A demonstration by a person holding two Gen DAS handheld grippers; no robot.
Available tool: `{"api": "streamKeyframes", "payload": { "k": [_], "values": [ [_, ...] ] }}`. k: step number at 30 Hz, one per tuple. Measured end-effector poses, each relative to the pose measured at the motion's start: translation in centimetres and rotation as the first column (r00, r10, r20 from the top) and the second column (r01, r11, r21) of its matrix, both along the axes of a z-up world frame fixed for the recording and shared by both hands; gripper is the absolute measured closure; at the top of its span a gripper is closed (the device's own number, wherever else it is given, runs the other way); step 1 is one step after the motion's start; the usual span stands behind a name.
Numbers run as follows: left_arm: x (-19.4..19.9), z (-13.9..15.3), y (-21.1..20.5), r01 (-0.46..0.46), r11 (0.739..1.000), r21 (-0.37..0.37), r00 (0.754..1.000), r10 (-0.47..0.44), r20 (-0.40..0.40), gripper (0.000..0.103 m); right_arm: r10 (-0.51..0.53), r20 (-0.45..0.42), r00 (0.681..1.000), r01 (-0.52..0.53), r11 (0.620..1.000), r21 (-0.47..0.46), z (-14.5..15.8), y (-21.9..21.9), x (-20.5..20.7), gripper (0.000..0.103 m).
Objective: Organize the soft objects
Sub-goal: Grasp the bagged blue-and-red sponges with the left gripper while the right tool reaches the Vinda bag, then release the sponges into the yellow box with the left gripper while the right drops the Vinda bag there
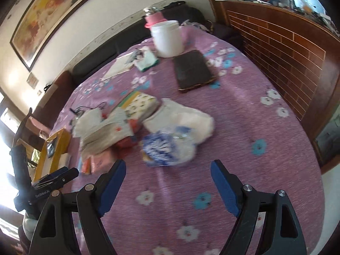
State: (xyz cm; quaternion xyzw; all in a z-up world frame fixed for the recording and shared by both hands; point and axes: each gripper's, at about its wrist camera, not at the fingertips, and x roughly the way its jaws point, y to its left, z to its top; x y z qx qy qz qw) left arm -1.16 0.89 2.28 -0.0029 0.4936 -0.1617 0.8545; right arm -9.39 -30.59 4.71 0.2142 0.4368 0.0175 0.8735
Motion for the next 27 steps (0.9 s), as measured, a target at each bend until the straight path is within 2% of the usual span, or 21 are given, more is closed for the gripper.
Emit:
{"api": "streamKeyframes", "payload": {
  "k": [3,7,9,10,11,14,15,16,19,27],
  "values": [
    [1.1,-0.7,-0.7,-0.01,1.0,0.02,1.0,0.01,-0.013,0.008,0.002,-0.034,0.999,-0.002,1.0,0.015,-1.2,-0.6,0.7,0.017],
    [1.7,-0.8,-1.8,-0.007,0.999,0.048,1.0,0.006,0.019,0.008,0.018,-0.048,0.999,-0.013,0.994,0.104,-2.2,0.0,2.0,0.018],
    [1.6,-0.8,-2.3,0.004,0.996,0.084,0.998,-0.009,0.057,0.027,0.02,-0.051,0.999,-0.013,0.99,0.139,-2.5,0.7,2.9,0.018],
    [1.4,-0.7,-2.5,0.018,0.994,0.106,0.997,-0.026,0.076,0.051,0.018,-0.051,0.999,-0.01,0.989,0.145,-2.6,1.0,3.2,0.018],
    [1.3,-0.5,-2.4,0.033,0.994,0.104,0.996,-0.041,0.08,0.058,0.011,-0.052,0.999,-0.004,0.99,0.144,-2.7,1.5,3.6,0.018],
    [1.2,-0.2,-1.1,0.025,0.999,0.033,0.998,-0.027,0.053,0.059,-0.013,-0.06,0.998,0.021,0.991,0.131,-3.1,2.1,4.3,0.018],
    [1.1,-0.1,-0.7,0.018,1.0,0.021,0.998,-0.02,0.054,0.059,-0.029,-0.055,0.998,0.035,0.992,0.119,-3.1,2.2,4.3,0.025],
    [1.0,0.0,-0.1,0.011,1.0,0.0,0.999,-0.011,0.053,0.059,-0.038,-0.055,0.998,0.043,0.994,0.104,-3.1,2.2,4.3,0.039],
    [0.5,0.4,0.8,0.009,0.999,-0.05,0.999,-0.007,0.052,0.059,-0.021,-0.049,0.999,0.027,0.991,0.132,-3.1,2.0,3.9,0.04],
    [-2.4,3.3,2.9,0.01,0.991,-0.131,0.994,0.005,0.111,0.059,-0.015,0.004,1.0,0.015,0.993,0.117,-1.2,1.6,0.8,0.04]
  ]
}}
